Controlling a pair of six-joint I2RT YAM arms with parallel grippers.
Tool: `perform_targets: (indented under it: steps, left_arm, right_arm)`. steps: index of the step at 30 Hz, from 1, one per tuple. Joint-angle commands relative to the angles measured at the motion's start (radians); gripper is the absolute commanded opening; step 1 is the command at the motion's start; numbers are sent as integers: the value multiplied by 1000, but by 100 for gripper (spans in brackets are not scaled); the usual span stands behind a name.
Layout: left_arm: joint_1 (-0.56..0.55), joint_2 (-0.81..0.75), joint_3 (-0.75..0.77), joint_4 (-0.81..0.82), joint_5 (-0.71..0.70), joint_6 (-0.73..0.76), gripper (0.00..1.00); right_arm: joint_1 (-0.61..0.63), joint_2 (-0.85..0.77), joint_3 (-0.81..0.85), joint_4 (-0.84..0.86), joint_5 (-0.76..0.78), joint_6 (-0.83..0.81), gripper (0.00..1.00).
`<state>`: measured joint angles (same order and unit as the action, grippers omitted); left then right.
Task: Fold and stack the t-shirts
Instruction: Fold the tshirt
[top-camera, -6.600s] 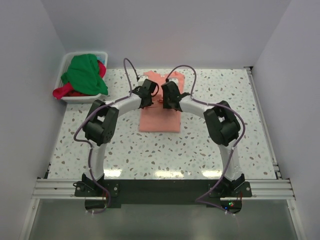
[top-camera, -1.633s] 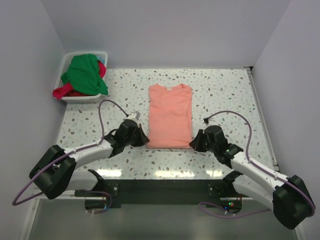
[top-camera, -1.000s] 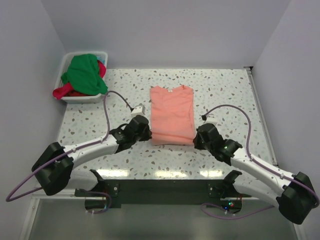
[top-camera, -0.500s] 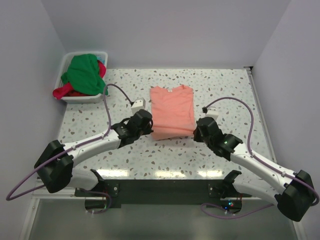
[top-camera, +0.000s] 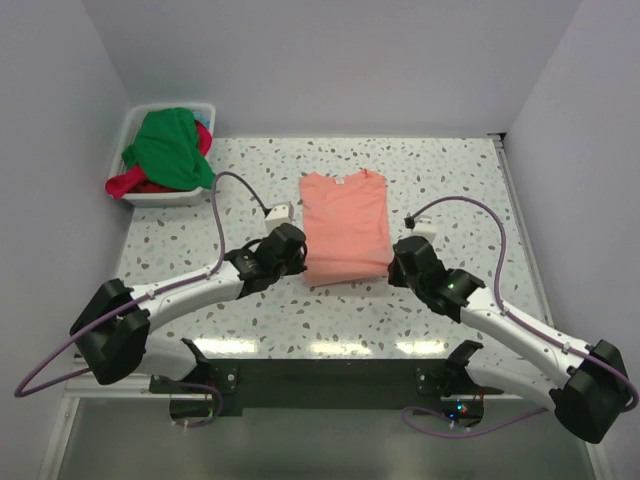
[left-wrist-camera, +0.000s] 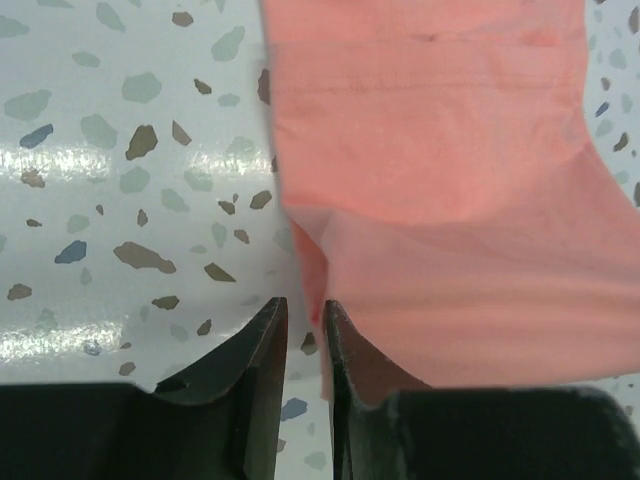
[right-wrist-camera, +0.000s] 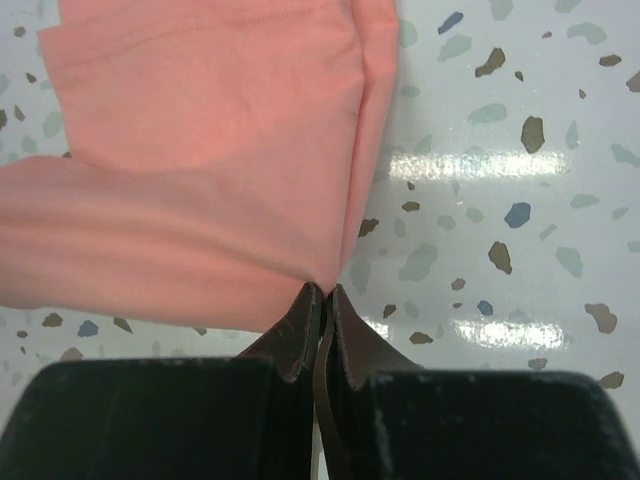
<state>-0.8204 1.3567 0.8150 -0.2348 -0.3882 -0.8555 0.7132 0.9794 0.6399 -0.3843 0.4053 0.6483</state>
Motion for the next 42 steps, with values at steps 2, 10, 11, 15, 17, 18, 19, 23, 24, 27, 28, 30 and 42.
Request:
perform_targets:
  steps: [2, 10, 11, 15, 17, 18, 19, 23, 24, 27, 28, 30, 42]
  left_arm:
    - [-19, 25, -56, 0, 11, -30, 42]
    - [-88, -39, -109, 14, 52, -65, 53]
    - [-111, -45, -117, 26, 66, -66, 53]
    - [-181, -70, -142, 78, 114, -82, 53]
    - [-219, -73, -145, 78, 103, -88, 54]
    - [-229, -79, -149, 92, 103, -96, 54]
    - [-247, -83, -166, 103, 106, -100, 54]
    - [-279, -91, -220, 181, 98, -140, 54]
    - [-284, -87, -227, 183, 86, -157, 53]
    - [-299, -73, -261, 206, 43, -175, 52]
    - [-302, -68, -269, 213, 34, -177, 52]
    - [-307, -51, -293, 279, 22, -180, 50]
    - [-318, 56, -324, 439, -15, -221, 36]
  right_arm:
    - [-1, -5, -42, -47, 43, 30, 0]
    - [0, 5, -62, -62, 35, 48, 0]
    - [0, 14, -65, -68, 35, 56, 0]
    - [0, 38, -69, -131, 58, 103, 21]
    - [2, 41, -81, -139, 64, 116, 27]
    - [0, 41, -83, -145, 70, 122, 32]
    - [-1, 38, -86, -145, 73, 129, 34]
    - [0, 35, -92, -143, 76, 134, 36]
    - [0, 35, -94, -142, 75, 134, 35]
    - [0, 33, -97, -134, 69, 131, 32]
    - [-1, 31, -100, -134, 69, 128, 31]
    - [0, 31, -101, -133, 69, 123, 29]
    - [-1, 18, -98, -145, 81, 120, 27]
